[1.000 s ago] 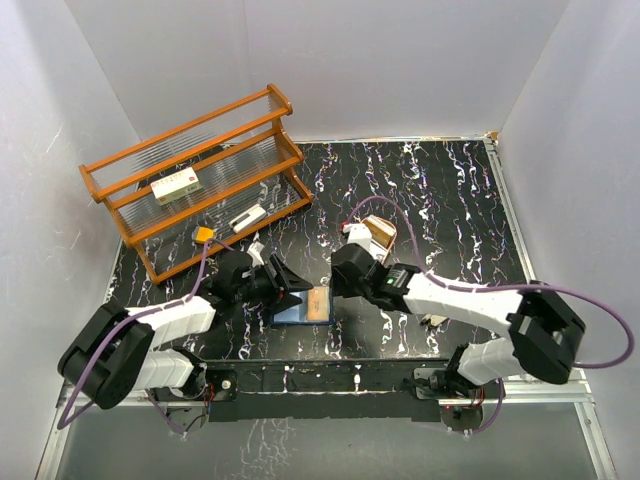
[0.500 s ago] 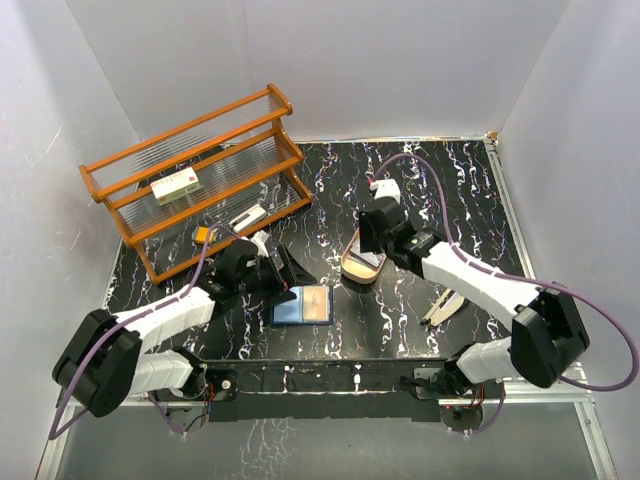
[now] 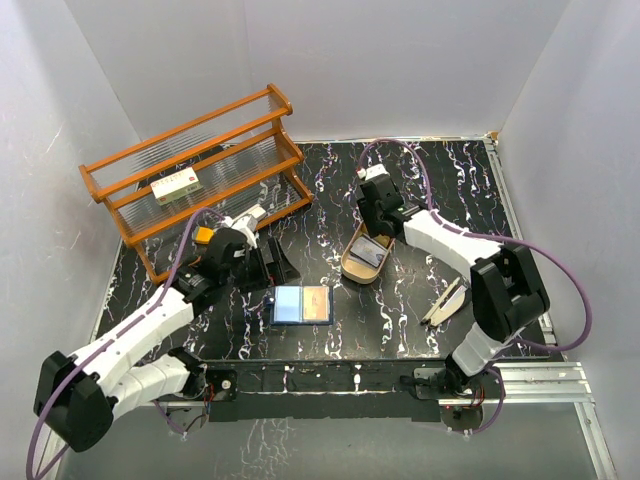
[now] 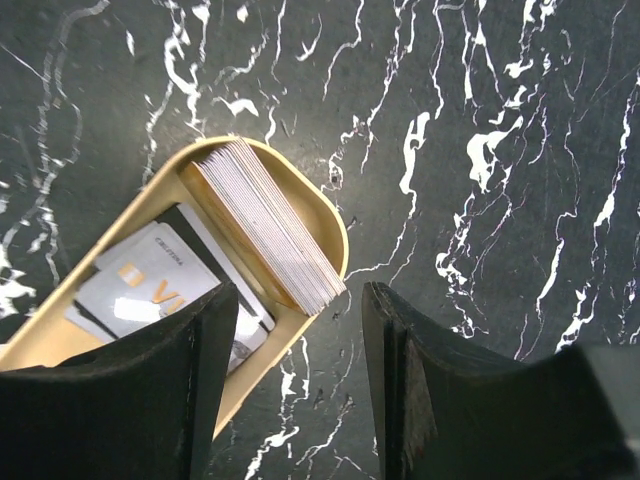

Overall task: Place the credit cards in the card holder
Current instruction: Pick up the credit card from the storage box.

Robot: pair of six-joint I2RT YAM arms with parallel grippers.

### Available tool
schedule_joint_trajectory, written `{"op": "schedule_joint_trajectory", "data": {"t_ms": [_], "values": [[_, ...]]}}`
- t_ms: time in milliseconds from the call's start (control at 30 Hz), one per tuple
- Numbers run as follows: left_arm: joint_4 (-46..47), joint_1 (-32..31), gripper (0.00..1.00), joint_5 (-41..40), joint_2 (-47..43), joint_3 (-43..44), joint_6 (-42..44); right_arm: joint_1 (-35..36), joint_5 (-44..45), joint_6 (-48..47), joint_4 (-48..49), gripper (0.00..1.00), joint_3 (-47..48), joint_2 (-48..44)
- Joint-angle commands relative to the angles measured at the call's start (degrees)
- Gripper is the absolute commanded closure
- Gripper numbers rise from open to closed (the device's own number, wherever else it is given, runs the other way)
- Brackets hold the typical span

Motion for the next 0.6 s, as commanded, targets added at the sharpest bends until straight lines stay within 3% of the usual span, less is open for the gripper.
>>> {"op": "schedule_joint_trajectory", "data": {"t_ms": [0,233,567], "values": [[-8.4,-0.1,0.01,-5.4,-4.7,3.5,8.0,-0.9,-1.2,-4.4,0.2,0.49,3.2,2.6],[-8.7,-0.1,0.01,-5.8,-7.5,2.1,11.3,-1.0,-0.3,-5.0,0.3,0.48,5.5,6.4],[-7.9,-0.2,0.01,-6.3,-9.5,-1.2,9.4,-1.5,3.6,-5.2,0.9,0.50,6.0,10.1]]}}
